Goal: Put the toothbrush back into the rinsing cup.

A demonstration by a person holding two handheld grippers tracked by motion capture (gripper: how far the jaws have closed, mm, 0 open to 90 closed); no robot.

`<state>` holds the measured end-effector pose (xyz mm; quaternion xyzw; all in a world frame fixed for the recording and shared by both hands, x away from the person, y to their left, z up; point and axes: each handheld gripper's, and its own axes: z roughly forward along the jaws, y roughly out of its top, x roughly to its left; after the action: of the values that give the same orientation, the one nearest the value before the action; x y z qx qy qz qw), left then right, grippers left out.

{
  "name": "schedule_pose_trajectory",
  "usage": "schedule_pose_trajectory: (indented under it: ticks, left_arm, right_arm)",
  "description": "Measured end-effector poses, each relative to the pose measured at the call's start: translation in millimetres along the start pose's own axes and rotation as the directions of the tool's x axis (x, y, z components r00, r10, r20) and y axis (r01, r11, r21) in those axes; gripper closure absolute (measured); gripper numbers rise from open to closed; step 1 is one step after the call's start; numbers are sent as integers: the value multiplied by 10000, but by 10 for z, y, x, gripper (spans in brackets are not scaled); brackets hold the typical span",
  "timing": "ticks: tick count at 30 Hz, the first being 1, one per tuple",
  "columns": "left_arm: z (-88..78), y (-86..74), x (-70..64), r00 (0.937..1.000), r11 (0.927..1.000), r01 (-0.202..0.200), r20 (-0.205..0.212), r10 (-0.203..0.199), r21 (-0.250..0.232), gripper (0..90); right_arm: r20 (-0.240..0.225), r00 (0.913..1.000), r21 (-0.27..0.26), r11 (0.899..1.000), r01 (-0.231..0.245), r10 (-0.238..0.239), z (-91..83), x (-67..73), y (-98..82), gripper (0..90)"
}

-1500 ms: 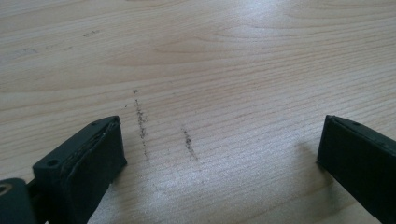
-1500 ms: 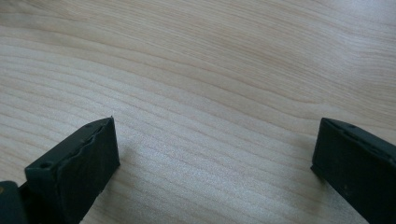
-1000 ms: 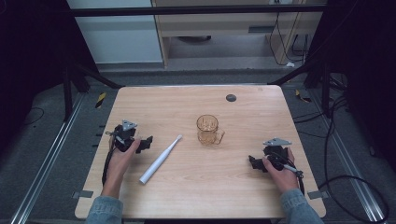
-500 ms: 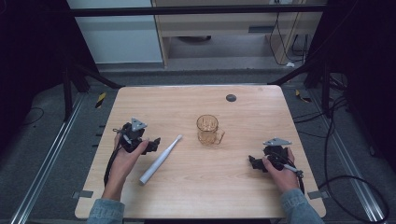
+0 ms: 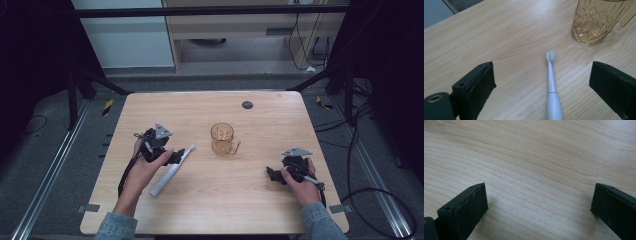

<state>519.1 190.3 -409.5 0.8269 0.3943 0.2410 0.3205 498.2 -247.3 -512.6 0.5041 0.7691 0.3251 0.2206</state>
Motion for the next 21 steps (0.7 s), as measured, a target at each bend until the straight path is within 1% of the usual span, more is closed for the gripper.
schedule_pose_trajectory:
  ticks: [5,6,9,11,14,18,20,21]
  left_arm:
    - [29,-44,-27,9999,9996,-147,93,144,250,70]
    - [36,-55,-36,9996,9989,-261,103,257,394,70]
    - [46,-81,-60,9996,9986,-239,134,233,482,74]
    - [39,-88,-68,9996,9972,-284,94,278,687,79]
    - [28,-113,-73,9987,9929,-473,-133,490,1094,88]
    - [26,-136,-49,9993,9899,-356,-102,373,1375,90]
    - [33,-142,-56,9986,9874,-500,-83,518,1501,84]
    - [40,-149,-60,9976,9849,-670,-72,691,1597,82]
  right_arm:
    - [0,10000,2,10000,0,0,0,0,0,6]
    - [1,10000,1,10000,4,-4,0,-1,0,6]
    - [-2,10000,-1,10000,5,-5,0,-1,0,7]
    - [-1,10000,1,10000,0,0,0,0,0,6]
    - [0,10000,0,10000,3,-3,0,0,0,6]
    - [0,10000,3,10000,1,-1,0,0,0,6]
    - [0,10000,1,10000,5,-5,0,-1,0,6]
    - [0,10000,0,10000,3,-3,0,-1,0,6]
